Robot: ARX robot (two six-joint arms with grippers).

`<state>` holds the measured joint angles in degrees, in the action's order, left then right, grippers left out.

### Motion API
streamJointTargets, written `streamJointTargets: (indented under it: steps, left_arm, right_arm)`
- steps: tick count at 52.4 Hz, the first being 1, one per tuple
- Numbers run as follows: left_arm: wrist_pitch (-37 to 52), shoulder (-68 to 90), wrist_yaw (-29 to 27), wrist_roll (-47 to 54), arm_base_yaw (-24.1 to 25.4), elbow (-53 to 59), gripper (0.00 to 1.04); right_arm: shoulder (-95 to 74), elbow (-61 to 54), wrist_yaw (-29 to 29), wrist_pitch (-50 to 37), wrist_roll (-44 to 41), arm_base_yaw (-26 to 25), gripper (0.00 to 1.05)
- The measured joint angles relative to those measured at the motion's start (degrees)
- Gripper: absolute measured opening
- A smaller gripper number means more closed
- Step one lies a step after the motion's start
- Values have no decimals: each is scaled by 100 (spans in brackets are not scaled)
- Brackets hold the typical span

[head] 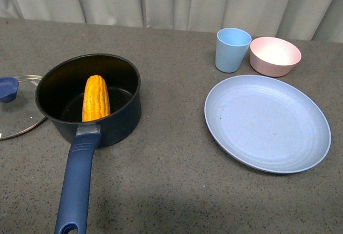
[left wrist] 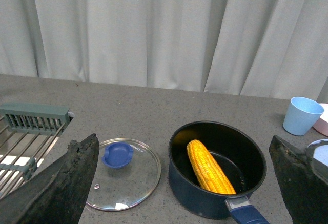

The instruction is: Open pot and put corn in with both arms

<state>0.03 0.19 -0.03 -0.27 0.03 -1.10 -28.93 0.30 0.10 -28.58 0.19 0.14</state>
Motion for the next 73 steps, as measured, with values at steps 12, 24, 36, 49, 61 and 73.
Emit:
streamJointTargets:
  steps: [12, 24, 36, 49, 61, 73]
  left_arm:
    - [0, 0, 2, 0, 0, 0, 98]
    - [0, 0, 2, 0, 0, 0, 98]
    - [0, 0, 2, 0, 0, 0, 98]
    - [0, 0, 2, 0, 0, 0, 98]
    - [0, 0, 0, 0, 0, 0, 98]
    - [0, 0, 0, 0, 0, 0, 98]
  right_arm:
    - [745, 0, 0, 702, 0, 0, 1]
    - [1235, 0, -2, 1182, 0, 0, 1]
    - [1628, 0, -2, 1569, 0, 0, 1]
    - [2214, 7, 0, 2267, 0, 0, 1]
    - [2863, 4, -15, 2846, -2, 0, 1]
    - [2868, 4, -15, 2848, -11, 0, 35]
